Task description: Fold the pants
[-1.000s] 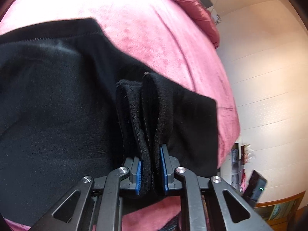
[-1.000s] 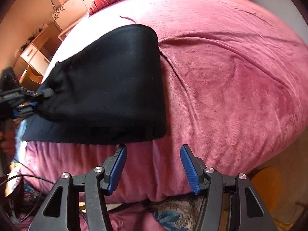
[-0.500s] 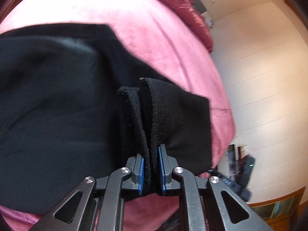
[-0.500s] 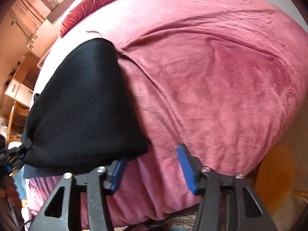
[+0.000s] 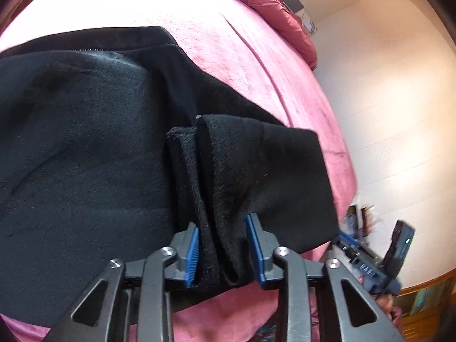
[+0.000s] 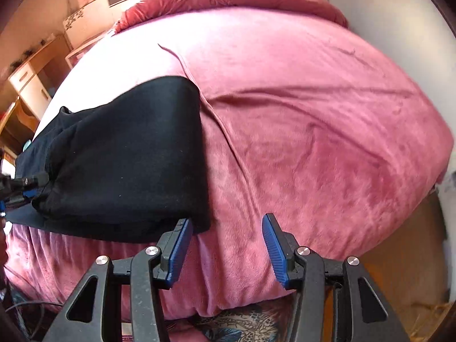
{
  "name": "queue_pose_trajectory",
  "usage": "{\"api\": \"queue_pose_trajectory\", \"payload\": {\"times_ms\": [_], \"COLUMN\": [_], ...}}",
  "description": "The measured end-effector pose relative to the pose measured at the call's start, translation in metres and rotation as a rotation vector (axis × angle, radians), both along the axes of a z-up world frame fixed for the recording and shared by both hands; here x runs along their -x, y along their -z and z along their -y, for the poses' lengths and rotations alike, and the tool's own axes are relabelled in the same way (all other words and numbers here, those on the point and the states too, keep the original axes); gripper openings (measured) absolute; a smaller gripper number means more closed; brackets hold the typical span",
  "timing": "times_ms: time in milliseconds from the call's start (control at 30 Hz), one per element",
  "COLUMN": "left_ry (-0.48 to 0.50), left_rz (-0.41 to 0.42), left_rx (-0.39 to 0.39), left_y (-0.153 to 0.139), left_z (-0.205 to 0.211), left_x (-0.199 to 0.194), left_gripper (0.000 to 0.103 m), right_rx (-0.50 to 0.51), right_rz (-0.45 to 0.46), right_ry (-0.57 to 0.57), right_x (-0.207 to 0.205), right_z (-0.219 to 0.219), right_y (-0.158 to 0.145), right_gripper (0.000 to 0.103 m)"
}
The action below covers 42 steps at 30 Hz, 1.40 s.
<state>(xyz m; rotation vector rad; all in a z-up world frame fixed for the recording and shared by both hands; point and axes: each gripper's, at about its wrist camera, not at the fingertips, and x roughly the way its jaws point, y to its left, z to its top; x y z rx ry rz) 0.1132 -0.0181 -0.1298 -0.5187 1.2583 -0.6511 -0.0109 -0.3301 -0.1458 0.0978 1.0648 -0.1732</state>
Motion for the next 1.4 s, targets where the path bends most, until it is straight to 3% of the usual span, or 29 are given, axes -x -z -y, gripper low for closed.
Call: {"api": "queue_pose_trajectory", "payload": {"times_ms": [133,233,433,500,533,567,633,733,867,933,1067,1167,1400], "left_ry": [-0.070,-0.090,-0.098,-0.094,-0.089,-0.083,-0.071,-0.035,-0.021,-0.038,-0.045,-0.066,-0.101], "left_rz": [-0.038,-0.039,-0.058,-0.032,-0.014,0.015,0.112,0.207,0.174,0.172,0.215,0.245,0.286], "left_rx": [0.062,0.064,0.061,0.048,0.035,0.017,-0.023,-0.127,-0.272,-0.274,-0.333,-0.376,-0.408], "left_y": [0.002,0.000,0.001,-0.001,-0.004,-0.009,-0.024,-0.039,-0.014,-0.006,-0.017,-0.026,-0.040], "left_z": [-0.013,-0.007,0.000,0.007,0.010,0.011,0.014,0.023,0.039,0.042,0.050,0.053,0.042], "left_x": [-0.009,-0.014,-0.043,-0.048,-0.049,-0.049,-0.044,-0.037,-0.044,-0.044,-0.032,-0.027,-0.003], "left_gripper": [0.038,0.041,0.041,0.034,0.029,0.016,0.013,0.013,0.016,0.016,0.019,0.028,0.030], "right_rx": [0.084,0.107,0.018,-0.016,-0.028,-0.036,-0.045,-0.114,-0.075,-0.019,0.034,0.028,0.036], "right_rz": [-0.104,-0.133,0.027,0.057,0.061,0.059,0.049,0.002,-0.041,-0.019,-0.006,-0.005,-0.007], "right_ry": [-0.167,-0.192,-0.166,-0.168,-0.173,-0.181,-0.176,-0.169,-0.164,-0.187,-0.196,-0.192,-0.197], "right_x": [-0.004,0.007,0.001,-0.017,-0.027,-0.037,-0.053,-0.071,-0.072,-0.067,-0.063,-0.062,-0.060], "right_z": [-0.009,-0.006,-0.009,-0.016,-0.021,-0.025,-0.033,-0.038,-0.047,-0.055,-0.063,-0.063,-0.066], "right_y": [0.002,0.000,-0.049,-0.051,-0.048,-0.044,-0.035,-0.006,0.021,0.025,0.027,0.027,0.018], "right_gripper": [0.055,0.055,0.056,0.057,0.057,0.057,0.057,0.057,0.060,0.061,0.063,0.064,0.066]}}
